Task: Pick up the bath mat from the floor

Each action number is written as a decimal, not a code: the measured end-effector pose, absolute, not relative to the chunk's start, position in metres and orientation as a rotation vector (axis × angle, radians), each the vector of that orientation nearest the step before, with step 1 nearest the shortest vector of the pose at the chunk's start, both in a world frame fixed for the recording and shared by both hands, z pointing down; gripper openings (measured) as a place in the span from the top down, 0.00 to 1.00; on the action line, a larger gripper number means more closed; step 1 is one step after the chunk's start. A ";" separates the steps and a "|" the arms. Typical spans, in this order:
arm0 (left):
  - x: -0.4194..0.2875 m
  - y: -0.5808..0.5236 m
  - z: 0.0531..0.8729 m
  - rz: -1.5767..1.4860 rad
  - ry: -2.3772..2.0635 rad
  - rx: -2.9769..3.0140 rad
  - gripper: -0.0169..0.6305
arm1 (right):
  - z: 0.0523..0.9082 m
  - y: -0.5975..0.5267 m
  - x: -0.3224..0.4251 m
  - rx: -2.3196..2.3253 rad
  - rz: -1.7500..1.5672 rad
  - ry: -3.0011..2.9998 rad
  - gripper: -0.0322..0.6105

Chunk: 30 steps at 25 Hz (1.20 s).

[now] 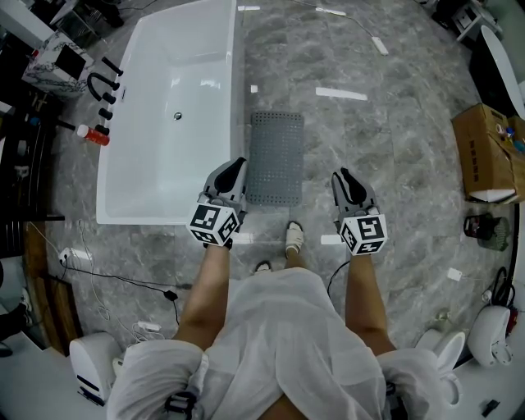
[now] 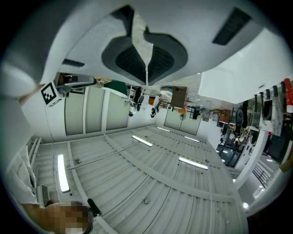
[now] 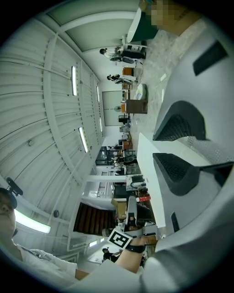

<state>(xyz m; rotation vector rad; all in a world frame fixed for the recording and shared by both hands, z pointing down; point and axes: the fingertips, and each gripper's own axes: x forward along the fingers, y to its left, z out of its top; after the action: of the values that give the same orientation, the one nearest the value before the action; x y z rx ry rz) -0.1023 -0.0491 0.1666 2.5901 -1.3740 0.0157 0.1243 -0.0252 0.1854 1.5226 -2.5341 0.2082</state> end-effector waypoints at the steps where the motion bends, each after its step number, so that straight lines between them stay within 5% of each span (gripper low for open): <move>1: -0.102 -0.050 0.167 0.017 -1.373 2.591 0.95 | 0.185 -0.027 0.124 1.521 0.207 -2.534 0.79; 30: -0.080 -0.105 0.264 0.048 -1.349 2.562 0.95 | 0.282 -0.086 0.120 1.421 0.248 -2.570 0.78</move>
<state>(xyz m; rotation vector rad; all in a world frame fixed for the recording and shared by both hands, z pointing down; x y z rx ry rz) -0.0805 -0.1048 0.2636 2.5621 -1.3489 0.0481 0.1203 -0.0856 0.2816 1.4211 -2.5699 0.2475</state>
